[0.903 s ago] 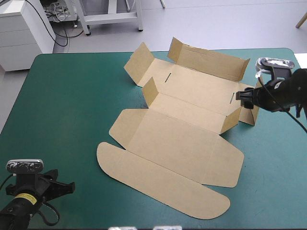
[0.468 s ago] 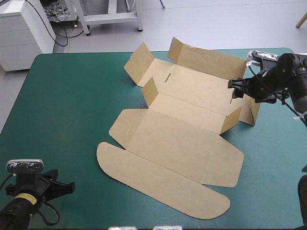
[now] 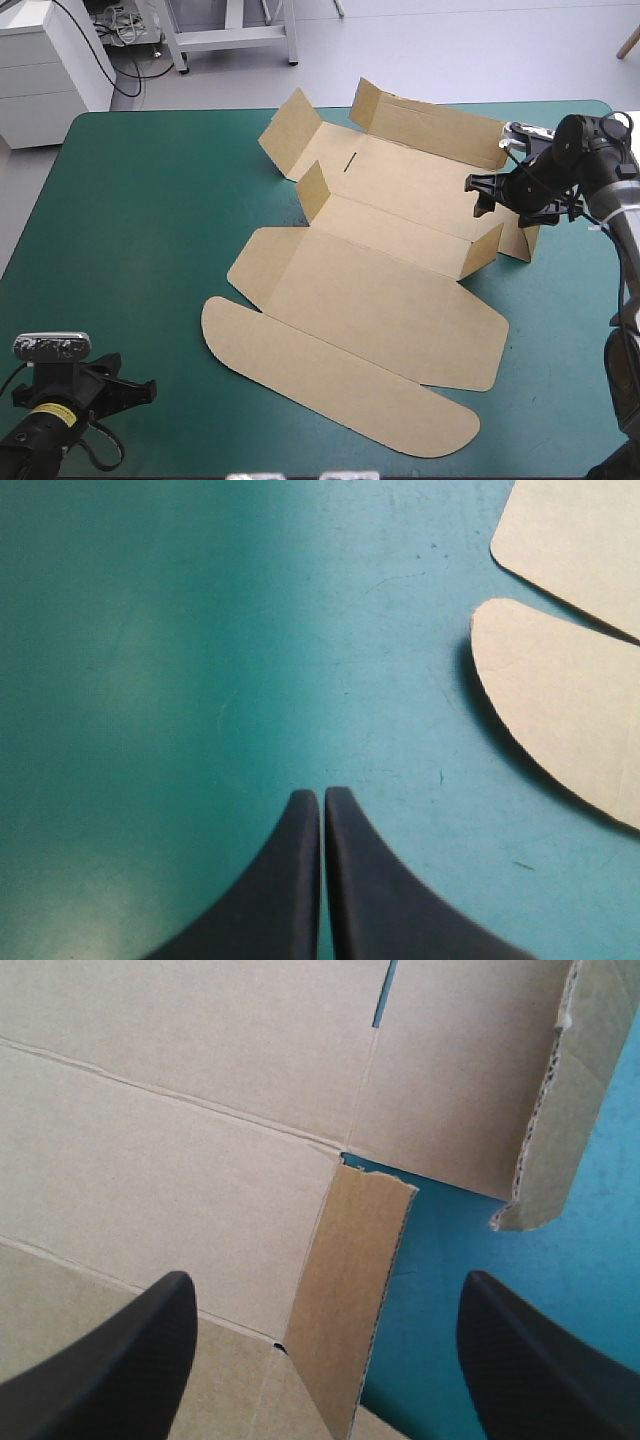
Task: Fold the box
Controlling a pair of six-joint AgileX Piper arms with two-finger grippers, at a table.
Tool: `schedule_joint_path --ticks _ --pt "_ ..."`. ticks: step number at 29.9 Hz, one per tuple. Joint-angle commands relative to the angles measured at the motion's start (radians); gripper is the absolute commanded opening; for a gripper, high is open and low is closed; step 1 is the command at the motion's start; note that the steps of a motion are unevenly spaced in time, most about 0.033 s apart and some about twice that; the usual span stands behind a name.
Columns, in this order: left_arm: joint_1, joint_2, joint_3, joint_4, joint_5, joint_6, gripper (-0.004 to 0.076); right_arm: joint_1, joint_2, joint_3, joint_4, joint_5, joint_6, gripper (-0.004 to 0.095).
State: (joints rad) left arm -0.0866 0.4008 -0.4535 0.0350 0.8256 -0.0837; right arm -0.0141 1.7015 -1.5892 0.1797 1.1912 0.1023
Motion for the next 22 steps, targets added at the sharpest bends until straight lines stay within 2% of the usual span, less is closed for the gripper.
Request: schedule_joint_path --ticks 1,4,8,15,22 --pt "0.000 0.008 -0.025 -0.004 -0.061 -0.006 -0.0008 -0.002 -0.037 0.026 0.003 -0.022 0.000 0.0668" --pt "0.000 0.008 -0.025 -0.004 -0.061 -0.006 -0.0008 -0.002 -0.037 0.097 -0.019 -0.058 0.000 0.0659" --pt "0.000 0.008 -0.025 -0.004 -0.061 -0.006 -0.0008 -0.002 -0.031 0.117 0.044 -0.128 0.000 0.0592" --pt "0.000 0.008 -0.025 -0.004 -0.061 -0.006 -0.0008 -0.002 0.026 0.118 0.060 -0.097 0.000 0.0486" --pt "0.000 0.008 -0.025 -0.004 -0.061 -0.006 -0.0008 -0.002 0.070 0.118 0.089 -0.091 -0.017 0.0461"
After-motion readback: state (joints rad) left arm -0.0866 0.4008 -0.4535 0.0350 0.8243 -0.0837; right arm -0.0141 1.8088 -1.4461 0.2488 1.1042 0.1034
